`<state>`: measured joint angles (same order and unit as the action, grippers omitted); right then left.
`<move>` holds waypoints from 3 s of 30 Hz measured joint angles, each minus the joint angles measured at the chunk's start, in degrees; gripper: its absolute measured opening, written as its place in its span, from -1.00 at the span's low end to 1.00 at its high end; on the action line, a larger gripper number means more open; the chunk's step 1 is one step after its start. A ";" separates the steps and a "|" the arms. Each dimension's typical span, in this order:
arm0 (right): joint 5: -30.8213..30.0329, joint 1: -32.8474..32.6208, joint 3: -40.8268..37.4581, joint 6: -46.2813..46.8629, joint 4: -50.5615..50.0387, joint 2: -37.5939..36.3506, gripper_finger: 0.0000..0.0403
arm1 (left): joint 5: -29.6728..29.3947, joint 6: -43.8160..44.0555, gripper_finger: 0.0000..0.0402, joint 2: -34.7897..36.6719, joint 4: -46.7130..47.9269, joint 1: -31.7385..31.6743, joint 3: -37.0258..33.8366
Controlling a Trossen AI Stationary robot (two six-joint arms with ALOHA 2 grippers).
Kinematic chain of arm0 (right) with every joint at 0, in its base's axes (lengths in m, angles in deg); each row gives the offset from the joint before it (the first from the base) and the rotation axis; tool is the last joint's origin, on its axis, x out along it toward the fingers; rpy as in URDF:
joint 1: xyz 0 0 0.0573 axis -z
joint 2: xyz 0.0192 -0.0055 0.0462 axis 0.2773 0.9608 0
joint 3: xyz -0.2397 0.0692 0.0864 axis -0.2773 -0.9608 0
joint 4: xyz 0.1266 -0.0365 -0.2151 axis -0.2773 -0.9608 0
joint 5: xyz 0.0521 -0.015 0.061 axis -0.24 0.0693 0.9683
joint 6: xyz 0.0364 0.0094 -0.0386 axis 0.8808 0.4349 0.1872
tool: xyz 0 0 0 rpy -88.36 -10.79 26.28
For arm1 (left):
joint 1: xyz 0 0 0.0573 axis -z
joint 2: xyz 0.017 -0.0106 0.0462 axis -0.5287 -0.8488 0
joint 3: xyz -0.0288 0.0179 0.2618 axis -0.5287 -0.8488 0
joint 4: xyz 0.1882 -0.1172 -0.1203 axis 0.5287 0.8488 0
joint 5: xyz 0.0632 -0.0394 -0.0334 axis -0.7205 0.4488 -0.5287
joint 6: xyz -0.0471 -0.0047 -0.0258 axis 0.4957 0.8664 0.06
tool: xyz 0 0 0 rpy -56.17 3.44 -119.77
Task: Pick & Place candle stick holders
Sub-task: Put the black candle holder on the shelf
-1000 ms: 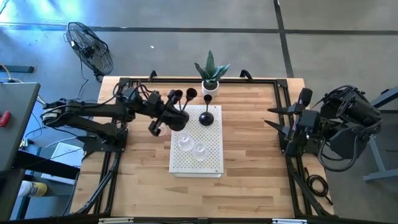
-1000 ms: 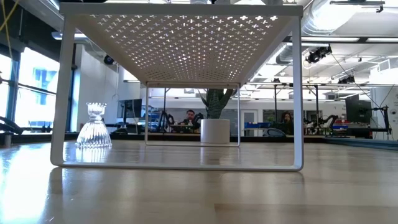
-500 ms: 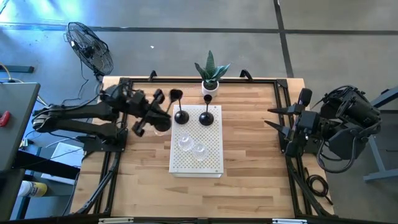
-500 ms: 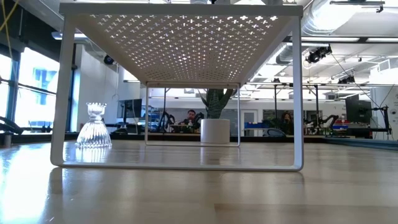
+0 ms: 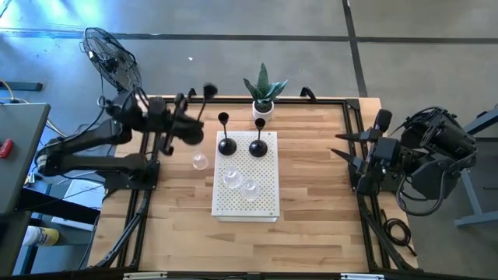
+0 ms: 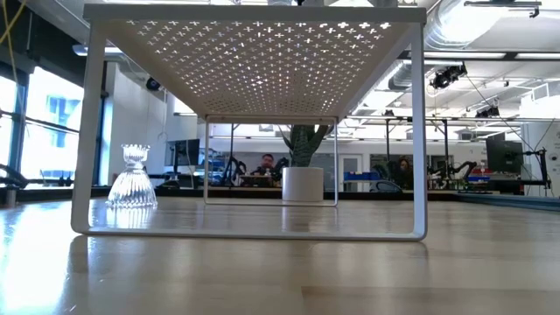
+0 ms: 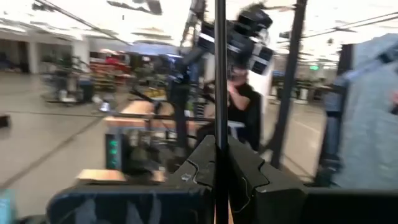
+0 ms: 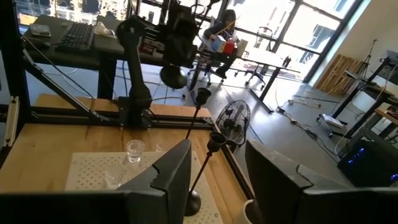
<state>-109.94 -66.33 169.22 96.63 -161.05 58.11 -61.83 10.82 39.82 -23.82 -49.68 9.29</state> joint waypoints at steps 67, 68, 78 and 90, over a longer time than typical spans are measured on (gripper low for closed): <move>-3.75 0.02 0.00 1.51 -0.02 -0.02 -0.28 | 53.06 13.65 -0.95 -54.68 -35.75 -25.13 19.44; -3.55 0.02 0.00 1.53 -0.01 -0.02 -0.28 | 53.13 13.46 -0.95 -54.68 -35.84 -24.73 19.44; -3.26 0.02 0.00 1.55 0.24 -0.04 -0.28 | 51.54 13.57 -0.95 -54.68 -39.04 -22.18 19.44; -2.02 0.02 0.00 1.53 2.23 -0.04 -0.28 | 50.26 17.83 -0.95 -58.39 -46.10 -20.78 19.27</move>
<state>-111.96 -66.31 169.22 98.15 -158.81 58.06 -11.57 28.66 -18.57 -69.92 -70.46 28.56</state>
